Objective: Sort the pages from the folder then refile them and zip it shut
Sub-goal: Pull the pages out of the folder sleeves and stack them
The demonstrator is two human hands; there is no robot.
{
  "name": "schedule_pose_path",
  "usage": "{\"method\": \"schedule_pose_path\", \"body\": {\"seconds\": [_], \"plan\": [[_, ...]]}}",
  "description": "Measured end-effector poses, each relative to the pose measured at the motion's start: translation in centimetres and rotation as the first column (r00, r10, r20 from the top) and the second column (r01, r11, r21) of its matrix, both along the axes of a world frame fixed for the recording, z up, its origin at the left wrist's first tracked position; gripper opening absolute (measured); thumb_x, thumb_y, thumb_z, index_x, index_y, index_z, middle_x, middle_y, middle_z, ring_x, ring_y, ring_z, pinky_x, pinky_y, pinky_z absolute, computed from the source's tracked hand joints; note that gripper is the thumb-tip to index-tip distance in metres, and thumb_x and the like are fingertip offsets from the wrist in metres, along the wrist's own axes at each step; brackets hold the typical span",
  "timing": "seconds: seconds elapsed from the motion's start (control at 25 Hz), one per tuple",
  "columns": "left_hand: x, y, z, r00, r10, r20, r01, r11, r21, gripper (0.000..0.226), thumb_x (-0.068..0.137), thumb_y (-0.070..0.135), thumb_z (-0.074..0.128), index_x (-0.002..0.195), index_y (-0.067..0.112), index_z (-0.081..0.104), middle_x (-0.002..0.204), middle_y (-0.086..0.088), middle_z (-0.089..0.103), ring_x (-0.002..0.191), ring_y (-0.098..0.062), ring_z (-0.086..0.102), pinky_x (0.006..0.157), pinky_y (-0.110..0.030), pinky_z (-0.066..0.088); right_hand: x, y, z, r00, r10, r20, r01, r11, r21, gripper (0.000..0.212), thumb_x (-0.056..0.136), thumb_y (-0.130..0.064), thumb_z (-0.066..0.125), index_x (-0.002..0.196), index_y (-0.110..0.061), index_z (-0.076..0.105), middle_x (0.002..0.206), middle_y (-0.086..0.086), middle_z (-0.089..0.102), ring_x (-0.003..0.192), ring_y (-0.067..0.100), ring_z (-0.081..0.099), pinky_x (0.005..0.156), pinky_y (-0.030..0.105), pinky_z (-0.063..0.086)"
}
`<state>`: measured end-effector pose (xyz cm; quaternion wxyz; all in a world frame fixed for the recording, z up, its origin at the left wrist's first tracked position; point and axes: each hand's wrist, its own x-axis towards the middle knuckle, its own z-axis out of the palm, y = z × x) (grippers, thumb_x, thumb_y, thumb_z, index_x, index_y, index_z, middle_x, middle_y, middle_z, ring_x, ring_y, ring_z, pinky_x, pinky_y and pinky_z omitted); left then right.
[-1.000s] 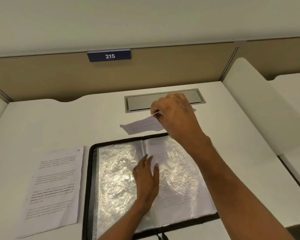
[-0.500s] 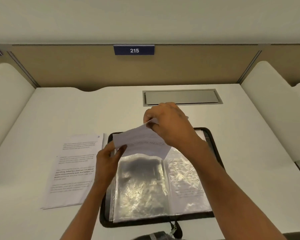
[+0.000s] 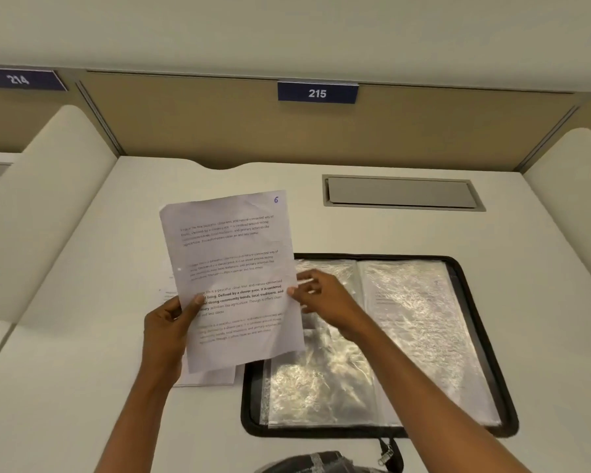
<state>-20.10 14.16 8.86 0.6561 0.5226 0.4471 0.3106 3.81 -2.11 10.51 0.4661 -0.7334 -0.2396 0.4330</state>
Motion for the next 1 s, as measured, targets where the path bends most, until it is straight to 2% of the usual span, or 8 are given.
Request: {"method": "schedule_pose_path", "body": {"seconds": [0.08, 0.16, 0.36, 0.44, 0.6, 0.76, 0.88, 1.0], "plan": [[-1.5, 1.3, -0.5, 0.999, -0.011, -0.039, 0.01, 1.0, -0.027, 0.022, 0.094, 0.019, 0.074, 0.114, 0.01, 0.077, 0.107, -0.007, 0.08, 0.094, -0.024, 0.078, 0.08, -0.037, 0.063, -2.2, 0.9, -2.0, 0.995, -0.036, -0.096, 0.038, 0.999, 0.021, 0.02, 0.092, -0.02, 0.077, 0.109, -0.011, 0.07, 0.103, 0.01, 0.077, 0.094, 0.023, 0.075, 0.077, 0.039, 0.064], [-3.2, 2.5, -1.0, 0.996, -0.009, -0.086, 0.006, 0.999, -0.034, 0.023, 0.094, 0.019, 0.075, 0.114, 0.009, 0.077, 0.105, -0.009, 0.08, 0.093, -0.027, 0.078, 0.083, -0.041, 0.061, -4.0, 2.0, -3.1, 0.985, -0.06, -0.162, 0.064, 0.998, 0.02, 0.006, 0.092, -0.01, 0.076, 0.096, -0.009, 0.072, 0.098, 0.01, 0.078, 0.09, 0.023, 0.077, 0.071, 0.031, 0.062], [-6.0, 6.3, -3.6, 0.954, 0.0, -0.301, -0.003, 1.0, -0.009, 0.011, 0.101, 0.017, 0.067, 0.099, 0.019, 0.077, 0.092, -0.001, 0.08, 0.09, -0.029, 0.074, 0.088, -0.045, 0.058, -7.6, 5.1, -5.6, 0.984, -0.045, -0.175, 0.033, 0.997, -0.068, 0.012, 0.093, -0.008, 0.074, 0.102, 0.001, 0.072, 0.092, 0.017, 0.075, 0.073, 0.02, 0.072, 0.066, 0.03, 0.061], [-6.4, 7.4, -4.4, 0.923, -0.004, -0.384, 0.01, 1.0, 0.015, 0.016, 0.104, 0.015, 0.062, 0.096, 0.02, 0.075, 0.093, -0.003, 0.079, 0.091, -0.032, 0.072, 0.083, -0.042, 0.057, -8.8, 6.2, -6.1, 0.991, -0.059, -0.119, 0.047, 0.994, -0.103, 0.011, 0.091, -0.006, 0.075, 0.099, 0.002, 0.072, 0.085, 0.017, 0.073, 0.064, 0.017, 0.07, 0.065, 0.031, 0.063], [-7.0, 9.0, -5.7, 0.865, 0.047, -0.499, 0.018, 0.992, 0.125, 0.009, 0.1, 0.018, 0.068, 0.105, 0.019, 0.076, 0.094, 0.001, 0.076, 0.088, -0.03, 0.071, 0.07, -0.036, 0.05, -10.1, 7.6, -6.9, 0.994, -0.101, -0.032, 0.095, 0.984, -0.152, 0.01, 0.087, -0.003, 0.078, 0.087, -0.004, 0.068, 0.073, 0.01, 0.071, 0.056, 0.017, 0.07, 0.065, 0.041, 0.065], [-7.0, 10.3, -6.9, 0.826, 0.047, -0.562, 0.055, 0.985, 0.162, 0.01, 0.096, 0.023, 0.073, 0.106, 0.021, 0.077, 0.098, 0.002, 0.077, 0.088, -0.027, 0.071, 0.073, -0.039, 0.051, -10.6, 8.1, -7.7, 0.997, -0.07, 0.025, 0.073, 0.981, -0.182, 0.011, 0.089, -0.002, 0.074, 0.086, -0.002, 0.063, 0.074, 0.014, 0.07, 0.056, 0.02, 0.07, 0.062, 0.043, 0.064], [-6.8, 10.4, -7.4, 0.788, 0.064, -0.613, 0.061, 0.982, 0.181, 0.019, 0.094, 0.024, 0.078, 0.111, 0.017, 0.075, 0.103, -0.003, 0.075, 0.09, -0.027, 0.069, 0.079, -0.041, 0.051, -10.9, 8.4, -8.3, 0.991, -0.021, 0.132, 0.049, 0.975, -0.215, 0.016, 0.086, -0.006, 0.075, 0.083, -0.01, 0.06, 0.08, 0.012, 0.07, 0.07, 0.028, 0.073, 0.069, 0.052, 0.063], [-6.8, 10.3, -8.3, 0.75, 0.114, -0.652, 0.089, 0.959, 0.269, 0.037, 0.09, 0.019, 0.081, 0.124, 0.012, 0.07, 0.113, -0.011, 0.071, 0.093, -0.029, 0.066, 0.087, -0.046, 0.052, -11.4, 8.4, -8.3, 0.958, 0.078, 0.276, 0.005, 0.958, -0.288, 0.023, 0.088, -0.012, 0.074, 0.087, -0.017, 0.052, 0.092, 0.005, 0.064, 0.081, 0.025, 0.067, 0.071, 0.044, 0.06]]}}
